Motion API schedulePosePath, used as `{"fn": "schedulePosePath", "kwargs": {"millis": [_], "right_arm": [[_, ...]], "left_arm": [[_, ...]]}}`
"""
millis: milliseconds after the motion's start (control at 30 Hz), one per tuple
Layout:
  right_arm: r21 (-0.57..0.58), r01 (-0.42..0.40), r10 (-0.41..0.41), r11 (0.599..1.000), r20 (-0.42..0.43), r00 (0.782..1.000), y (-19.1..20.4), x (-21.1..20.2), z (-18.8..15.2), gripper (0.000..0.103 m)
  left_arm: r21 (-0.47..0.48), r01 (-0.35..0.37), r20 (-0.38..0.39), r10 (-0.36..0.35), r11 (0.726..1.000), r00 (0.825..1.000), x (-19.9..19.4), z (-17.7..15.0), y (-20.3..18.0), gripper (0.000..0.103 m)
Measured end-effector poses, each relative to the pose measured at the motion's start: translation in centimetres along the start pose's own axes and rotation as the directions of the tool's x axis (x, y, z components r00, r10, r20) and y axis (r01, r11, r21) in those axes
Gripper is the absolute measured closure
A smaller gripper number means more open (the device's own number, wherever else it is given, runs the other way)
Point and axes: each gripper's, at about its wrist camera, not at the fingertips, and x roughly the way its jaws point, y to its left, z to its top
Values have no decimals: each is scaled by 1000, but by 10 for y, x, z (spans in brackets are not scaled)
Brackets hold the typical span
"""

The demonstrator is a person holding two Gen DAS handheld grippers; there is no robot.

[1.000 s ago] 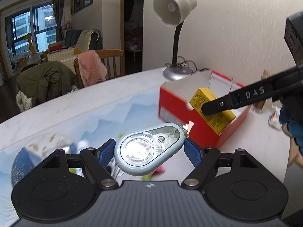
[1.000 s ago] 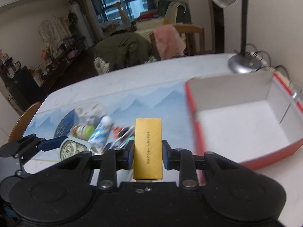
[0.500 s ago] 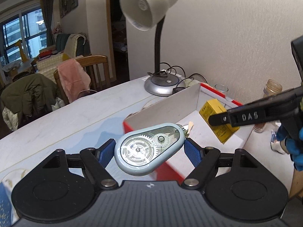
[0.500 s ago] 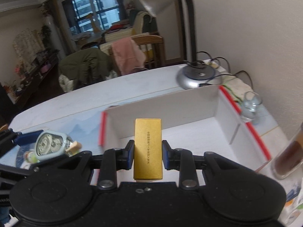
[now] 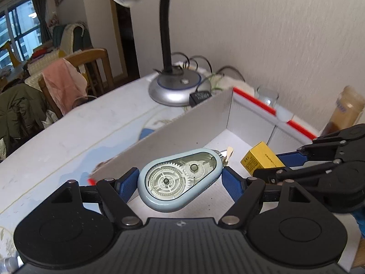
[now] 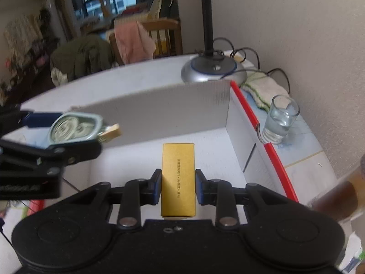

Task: Organize rigid objects
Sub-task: 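Carry the tape dispenser and yellow box into the red shoebox and release both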

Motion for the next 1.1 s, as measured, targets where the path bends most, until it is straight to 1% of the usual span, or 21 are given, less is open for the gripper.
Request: {"fn": "schedulePosePath", "kwargs": {"millis": [100, 200, 300, 467, 600, 700, 867, 1000, 1100], "right_arm": [[-23, 5, -6, 1000, -41, 999, -3, 14, -1, 75], [-43, -7, 3, 999, -86, 996, -5, 27, -4, 75], [-60, -17, 9, 998, -132, 991, -4, 37, -7, 75], [-93, -15, -5, 996, -210, 978, -3, 50, -9, 75], [-111, -16, -13, 994, -256, 966, -1, 55, -11, 75], [-112, -18, -12, 994, -266, 964, 0, 55, -13, 75], [-112, -26, -6, 993, -277, 961, 0, 56, -12, 74], [-116, -33, -1, 993, -280, 960, 1, 56, -12, 73], [-122, -36, 1, 992, -279, 960, -1, 58, -8, 69]], "left_arm": [[14, -13, -65, 14, 1000, 998, 26, 4, -7, 24], [32, -38, -136, 42, 999, 990, 49, 5, -11, 24], [14, -36, -191, 38, 999, 981, 67, 5, -10, 24], [-11, -31, -287, 27, 999, 958, 88, 5, -9, 24], [2, -24, -374, 23, 1000, 927, 105, 4, -13, 24], [-2, -24, -399, 21, 1000, 917, 111, 2, -15, 24], [-23, -24, -456, 11, 999, 890, 122, -2, -17, 24], [-43, -26, -462, 3, 999, 887, 122, -1, -16, 24], [-31, -32, -464, 14, 999, 886, 121, 0, -18, 25]]}}
